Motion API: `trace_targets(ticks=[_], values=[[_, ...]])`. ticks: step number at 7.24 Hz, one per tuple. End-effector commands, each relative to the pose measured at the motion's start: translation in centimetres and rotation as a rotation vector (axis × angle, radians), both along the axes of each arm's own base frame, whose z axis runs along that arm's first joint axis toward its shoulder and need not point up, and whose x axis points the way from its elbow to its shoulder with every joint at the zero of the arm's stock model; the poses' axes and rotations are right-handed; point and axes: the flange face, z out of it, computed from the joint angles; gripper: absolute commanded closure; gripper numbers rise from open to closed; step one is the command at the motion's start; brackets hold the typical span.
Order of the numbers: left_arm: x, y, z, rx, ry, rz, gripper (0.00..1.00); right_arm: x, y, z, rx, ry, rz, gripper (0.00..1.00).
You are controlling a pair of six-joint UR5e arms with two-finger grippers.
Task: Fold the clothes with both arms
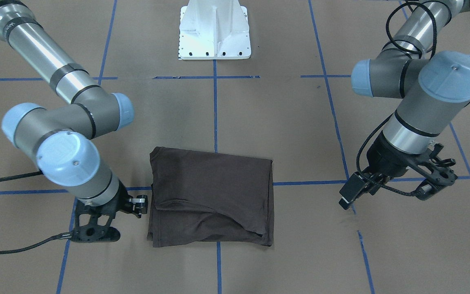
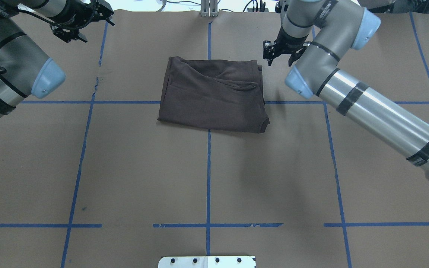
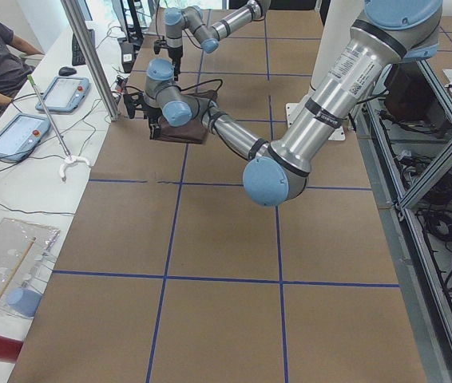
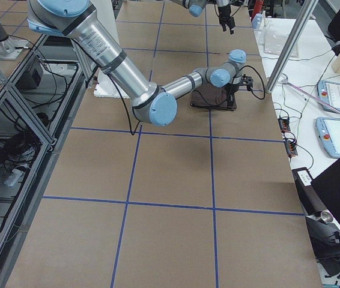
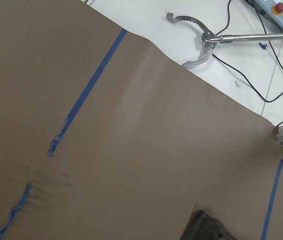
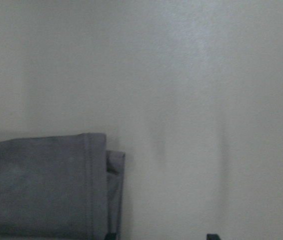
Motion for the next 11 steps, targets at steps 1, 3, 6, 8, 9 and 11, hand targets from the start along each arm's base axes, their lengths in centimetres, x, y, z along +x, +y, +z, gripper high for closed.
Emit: trace_targets(ticks=[1,3,6,8,9,11], values=[[-6.2,-0.7,5.3,0.111,-0.107,0.089,0.00,12.6,-1.4,6.4,0.039,-0.016,-0.030,0.00],[-17.2,1.1,14.6,0.265,-0.253,0.246,0.00,27.5,2.2,14.7,0.092,0.020,-0.107,0.00],[-30.9,5.6,25.8,0.419,-0.492,0.481,0.00,46.0,14.4,28.0,0.136,0.018,-0.203,0.00],[-36.2,9.2,30.6,0.453,-0.546,0.632,0.00,50.2,23.7,31.8,0.115,0.010,-0.193,0.00],[-36.3,12.6,34.0,0.458,-0.492,0.625,0.00,49.8,27.3,33.3,0.069,-0.011,-0.180,0.00],[-36.2,13.3,34.9,0.507,-0.512,0.615,0.00,49.2,28.9,34.3,0.043,-0.076,-0.168,0.00]])
